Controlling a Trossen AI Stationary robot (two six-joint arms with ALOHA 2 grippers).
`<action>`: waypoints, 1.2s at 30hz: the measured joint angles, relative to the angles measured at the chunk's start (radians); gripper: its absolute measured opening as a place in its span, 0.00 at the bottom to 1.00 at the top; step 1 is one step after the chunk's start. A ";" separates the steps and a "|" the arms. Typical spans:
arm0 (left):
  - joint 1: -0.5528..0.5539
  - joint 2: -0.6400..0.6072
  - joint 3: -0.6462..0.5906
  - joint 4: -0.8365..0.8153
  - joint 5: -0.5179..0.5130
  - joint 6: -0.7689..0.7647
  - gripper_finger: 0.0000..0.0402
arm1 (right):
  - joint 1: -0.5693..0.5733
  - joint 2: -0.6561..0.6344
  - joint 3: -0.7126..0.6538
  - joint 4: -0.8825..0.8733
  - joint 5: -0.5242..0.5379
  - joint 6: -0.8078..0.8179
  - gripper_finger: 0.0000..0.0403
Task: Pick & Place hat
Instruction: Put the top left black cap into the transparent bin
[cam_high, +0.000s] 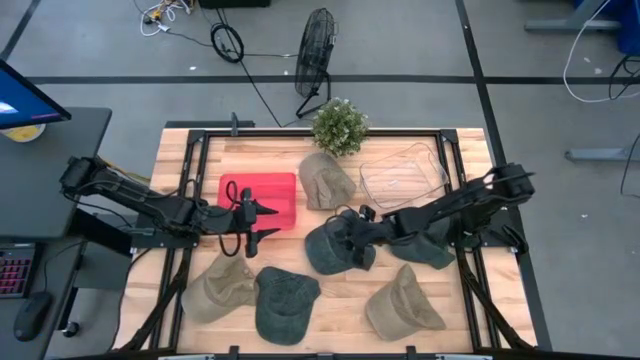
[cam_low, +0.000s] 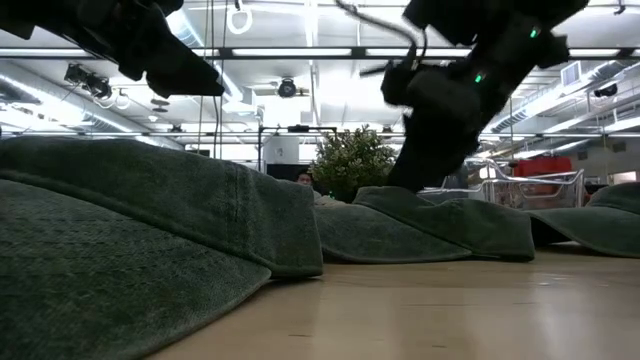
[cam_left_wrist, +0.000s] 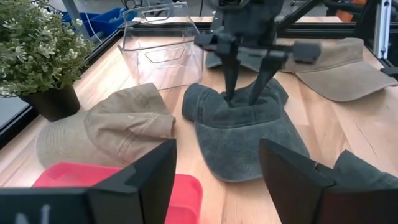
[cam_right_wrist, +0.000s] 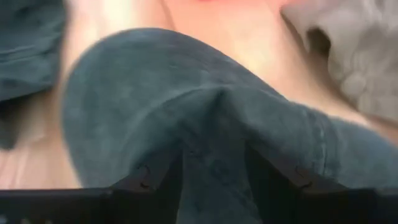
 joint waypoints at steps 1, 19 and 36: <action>0.000 0.000 0.000 0.000 0.000 0.000 0.56 | -0.004 0.011 0.000 0.001 0.000 0.029 0.43; 0.000 0.000 0.000 -0.003 -0.003 0.000 0.55 | -0.003 -0.071 0.029 0.018 -0.066 0.083 0.37; 0.000 0.000 0.000 -0.009 -0.003 -0.001 0.55 | 0.043 0.055 0.028 0.034 -0.078 0.146 0.36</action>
